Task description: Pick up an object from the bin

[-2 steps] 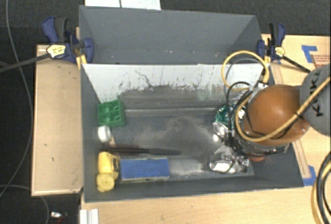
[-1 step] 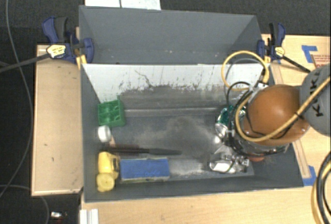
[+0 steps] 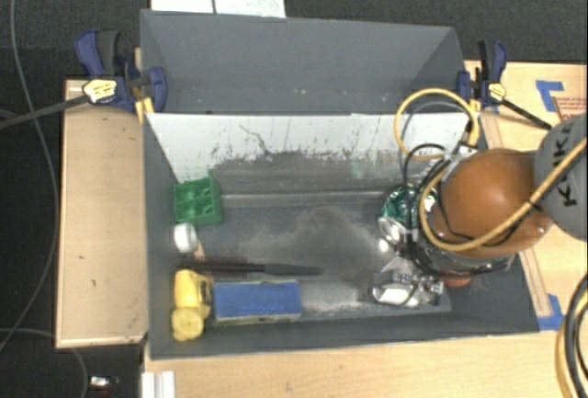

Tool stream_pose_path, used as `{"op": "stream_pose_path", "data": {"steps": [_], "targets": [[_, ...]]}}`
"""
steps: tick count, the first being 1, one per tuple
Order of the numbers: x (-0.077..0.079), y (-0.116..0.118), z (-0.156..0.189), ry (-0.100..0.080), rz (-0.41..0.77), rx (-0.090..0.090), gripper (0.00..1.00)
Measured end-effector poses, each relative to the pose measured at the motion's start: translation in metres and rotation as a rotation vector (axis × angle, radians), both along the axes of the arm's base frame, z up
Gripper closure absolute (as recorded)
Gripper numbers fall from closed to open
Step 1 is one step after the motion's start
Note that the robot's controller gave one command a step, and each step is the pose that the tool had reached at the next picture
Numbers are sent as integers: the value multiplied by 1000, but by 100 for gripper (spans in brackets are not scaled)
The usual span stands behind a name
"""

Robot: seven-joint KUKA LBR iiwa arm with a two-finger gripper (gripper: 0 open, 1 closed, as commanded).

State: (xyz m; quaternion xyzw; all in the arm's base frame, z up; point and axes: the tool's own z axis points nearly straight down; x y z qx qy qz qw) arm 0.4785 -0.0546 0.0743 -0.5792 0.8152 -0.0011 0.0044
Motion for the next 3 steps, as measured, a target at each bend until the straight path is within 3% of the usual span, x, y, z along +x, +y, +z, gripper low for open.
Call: {"op": "stream_pose_path", "data": {"steps": [3], "targets": [[0,1,52,-1,-9,2,100]]}}
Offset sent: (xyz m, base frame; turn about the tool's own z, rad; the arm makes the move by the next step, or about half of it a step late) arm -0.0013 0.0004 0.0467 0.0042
